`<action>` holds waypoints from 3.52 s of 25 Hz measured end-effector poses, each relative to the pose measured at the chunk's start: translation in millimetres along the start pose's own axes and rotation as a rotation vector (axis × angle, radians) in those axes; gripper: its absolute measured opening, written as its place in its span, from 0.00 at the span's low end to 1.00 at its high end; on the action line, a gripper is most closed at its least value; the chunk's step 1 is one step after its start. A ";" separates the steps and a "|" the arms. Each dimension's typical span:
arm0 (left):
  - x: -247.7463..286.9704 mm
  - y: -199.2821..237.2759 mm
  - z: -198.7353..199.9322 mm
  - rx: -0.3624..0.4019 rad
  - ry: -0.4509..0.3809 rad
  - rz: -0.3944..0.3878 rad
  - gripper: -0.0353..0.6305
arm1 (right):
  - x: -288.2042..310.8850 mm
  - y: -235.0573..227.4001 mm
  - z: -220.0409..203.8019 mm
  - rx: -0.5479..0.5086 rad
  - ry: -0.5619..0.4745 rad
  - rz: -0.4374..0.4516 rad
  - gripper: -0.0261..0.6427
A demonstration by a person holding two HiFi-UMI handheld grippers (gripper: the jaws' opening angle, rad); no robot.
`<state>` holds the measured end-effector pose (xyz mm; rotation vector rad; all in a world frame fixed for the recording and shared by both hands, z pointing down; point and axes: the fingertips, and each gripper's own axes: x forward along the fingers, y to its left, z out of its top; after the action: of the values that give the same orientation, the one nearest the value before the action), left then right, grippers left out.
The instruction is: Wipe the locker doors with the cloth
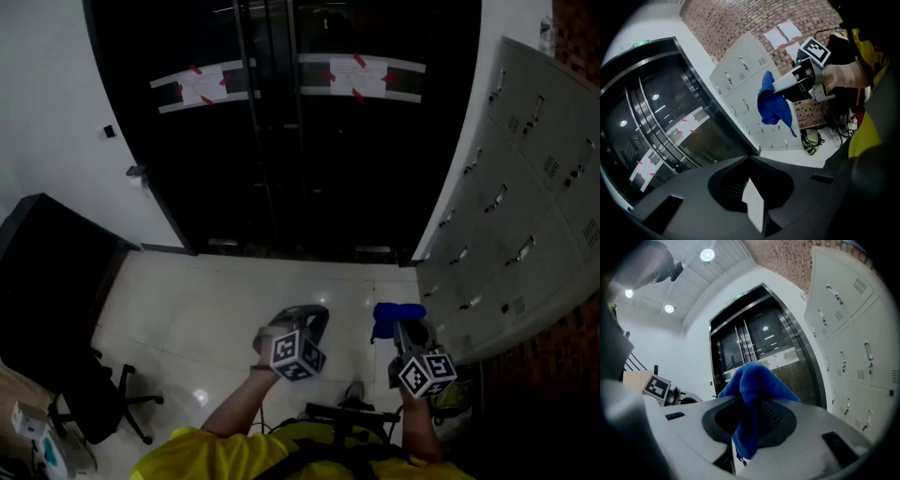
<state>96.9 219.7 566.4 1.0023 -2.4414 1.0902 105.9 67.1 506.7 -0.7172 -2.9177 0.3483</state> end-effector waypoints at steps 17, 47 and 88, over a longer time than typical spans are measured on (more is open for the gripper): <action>291.9 176.1 176.5 0.047 -0.267 -0.077 0.05 | 140.2 -267.2 122.7 -0.111 -0.135 -0.258 0.15; 427.8 -49.1 523.9 0.640 -0.989 -0.918 0.05 | -51.3 -480.8 674.2 -0.577 -0.319 -1.429 0.15; 411.3 -105.4 513.4 0.745 -1.021 -1.049 0.05 | -111.9 -443.3 568.0 -0.519 -0.498 -1.385 0.15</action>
<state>-114.1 -406.9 484.7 3.1460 -1.3068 1.1592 -86.4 -477.4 61.5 1.5593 -3.0557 -0.4444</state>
